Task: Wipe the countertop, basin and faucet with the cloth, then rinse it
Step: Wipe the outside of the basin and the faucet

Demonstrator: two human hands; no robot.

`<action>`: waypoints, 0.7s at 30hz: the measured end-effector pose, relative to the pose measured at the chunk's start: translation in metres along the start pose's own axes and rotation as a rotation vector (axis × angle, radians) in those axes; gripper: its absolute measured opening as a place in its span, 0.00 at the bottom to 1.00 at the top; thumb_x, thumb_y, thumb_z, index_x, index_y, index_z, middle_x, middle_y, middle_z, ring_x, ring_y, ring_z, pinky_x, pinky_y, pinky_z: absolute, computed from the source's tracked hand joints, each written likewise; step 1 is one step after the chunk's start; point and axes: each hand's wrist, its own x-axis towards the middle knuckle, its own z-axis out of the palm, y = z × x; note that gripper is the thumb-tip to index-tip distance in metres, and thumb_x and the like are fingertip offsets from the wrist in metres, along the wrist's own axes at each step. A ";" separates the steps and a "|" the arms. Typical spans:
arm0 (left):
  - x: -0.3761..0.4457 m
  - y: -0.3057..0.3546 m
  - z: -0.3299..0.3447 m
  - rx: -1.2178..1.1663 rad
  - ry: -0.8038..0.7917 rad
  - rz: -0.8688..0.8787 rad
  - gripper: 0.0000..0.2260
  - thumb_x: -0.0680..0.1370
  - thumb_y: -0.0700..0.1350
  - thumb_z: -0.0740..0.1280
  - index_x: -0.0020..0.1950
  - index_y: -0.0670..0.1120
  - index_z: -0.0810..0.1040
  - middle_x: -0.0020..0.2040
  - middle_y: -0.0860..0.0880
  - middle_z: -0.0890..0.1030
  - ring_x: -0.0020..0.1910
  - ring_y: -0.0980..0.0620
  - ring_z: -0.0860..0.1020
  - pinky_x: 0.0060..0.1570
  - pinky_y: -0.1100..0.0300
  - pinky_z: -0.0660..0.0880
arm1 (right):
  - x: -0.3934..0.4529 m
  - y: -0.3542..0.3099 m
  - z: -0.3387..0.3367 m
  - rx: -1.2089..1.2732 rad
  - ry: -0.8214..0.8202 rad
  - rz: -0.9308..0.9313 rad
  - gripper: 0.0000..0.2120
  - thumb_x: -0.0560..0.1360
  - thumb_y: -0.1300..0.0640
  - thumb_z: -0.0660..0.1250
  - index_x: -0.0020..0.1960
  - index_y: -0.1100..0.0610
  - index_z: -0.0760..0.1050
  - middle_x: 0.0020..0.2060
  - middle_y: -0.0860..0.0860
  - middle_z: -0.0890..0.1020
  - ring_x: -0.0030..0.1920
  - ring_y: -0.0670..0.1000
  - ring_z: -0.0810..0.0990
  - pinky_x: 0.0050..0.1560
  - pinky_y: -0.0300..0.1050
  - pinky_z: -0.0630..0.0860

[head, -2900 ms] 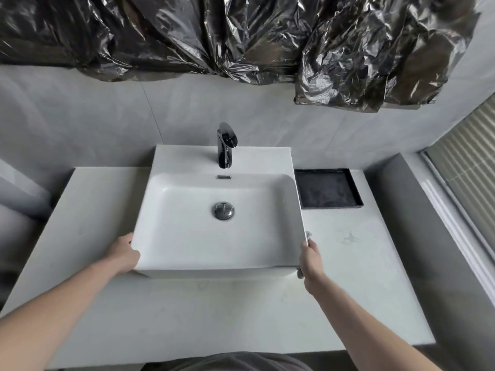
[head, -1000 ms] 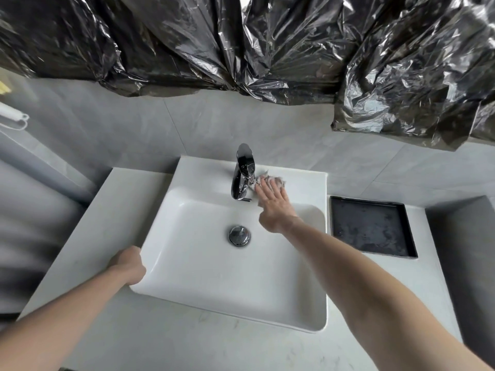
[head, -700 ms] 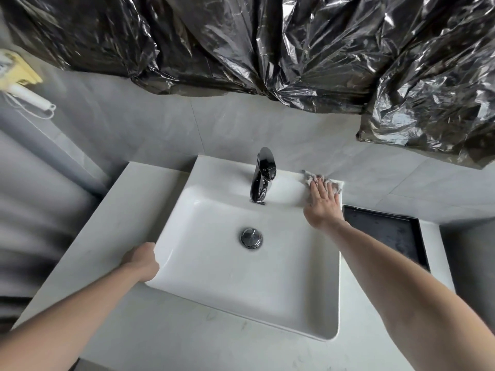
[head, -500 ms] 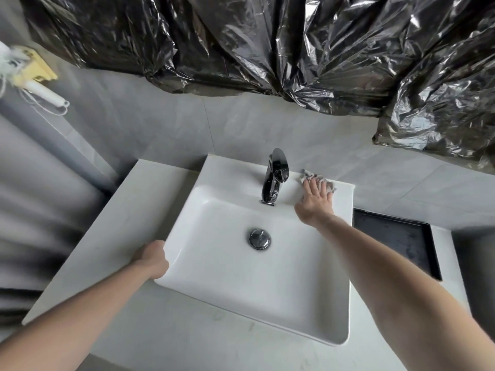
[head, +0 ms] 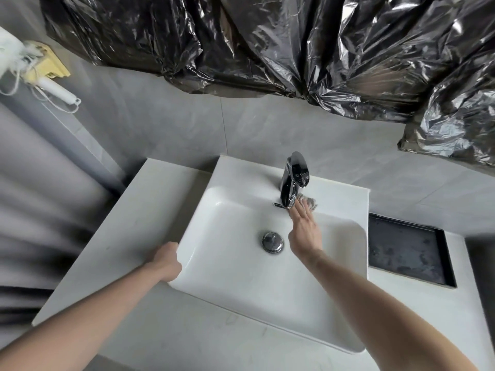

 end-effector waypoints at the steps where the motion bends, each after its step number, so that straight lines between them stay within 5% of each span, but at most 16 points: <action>1: 0.000 0.000 0.000 -0.003 0.000 0.005 0.11 0.71 0.39 0.62 0.52 0.47 0.77 0.51 0.49 0.83 0.51 0.44 0.81 0.47 0.59 0.77 | 0.001 -0.012 0.006 0.029 -0.008 0.007 0.47 0.63 0.76 0.58 0.81 0.57 0.61 0.80 0.57 0.63 0.82 0.58 0.55 0.82 0.50 0.55; 3: -0.001 0.000 -0.001 -0.010 0.006 0.014 0.12 0.71 0.39 0.62 0.52 0.47 0.78 0.52 0.49 0.84 0.52 0.44 0.82 0.48 0.60 0.77 | 0.006 -0.041 0.015 0.074 -0.032 -0.003 0.46 0.65 0.76 0.58 0.82 0.55 0.59 0.80 0.56 0.64 0.81 0.58 0.57 0.81 0.47 0.56; 5: 0.000 -0.003 0.000 -0.016 0.007 0.024 0.12 0.71 0.40 0.62 0.52 0.48 0.78 0.52 0.50 0.84 0.53 0.45 0.82 0.48 0.60 0.77 | 0.017 -0.068 0.024 0.078 -0.051 -0.055 0.45 0.67 0.75 0.58 0.83 0.57 0.56 0.82 0.54 0.57 0.83 0.56 0.52 0.82 0.43 0.47; 8: 0.000 -0.006 0.000 -0.032 -0.004 0.049 0.11 0.70 0.39 0.61 0.50 0.47 0.77 0.52 0.49 0.84 0.53 0.44 0.82 0.49 0.59 0.78 | 0.044 -0.096 0.031 0.034 -0.070 -0.065 0.43 0.69 0.74 0.58 0.83 0.57 0.54 0.83 0.55 0.53 0.83 0.55 0.47 0.83 0.47 0.42; 13: 0.003 -0.008 -0.001 -0.074 -0.023 0.089 0.06 0.68 0.37 0.60 0.42 0.47 0.72 0.47 0.48 0.83 0.50 0.42 0.82 0.41 0.59 0.73 | 0.092 -0.095 0.035 0.015 -0.015 0.114 0.40 0.69 0.66 0.58 0.81 0.60 0.59 0.81 0.58 0.59 0.82 0.59 0.52 0.82 0.55 0.45; 17: 0.006 -0.010 -0.001 -0.106 -0.014 0.110 0.05 0.68 0.36 0.60 0.37 0.46 0.69 0.44 0.48 0.83 0.47 0.42 0.81 0.38 0.60 0.70 | 0.103 -0.126 0.045 -0.030 -0.053 0.271 0.41 0.72 0.61 0.61 0.83 0.56 0.52 0.83 0.55 0.53 0.82 0.60 0.46 0.81 0.59 0.37; 21: 0.006 -0.011 -0.001 -0.135 -0.016 0.119 0.05 0.67 0.35 0.60 0.36 0.46 0.69 0.35 0.52 0.76 0.39 0.44 0.76 0.34 0.60 0.67 | 0.111 -0.164 0.062 -0.129 -0.211 -0.042 0.42 0.73 0.59 0.60 0.84 0.55 0.47 0.84 0.54 0.46 0.83 0.61 0.39 0.80 0.63 0.33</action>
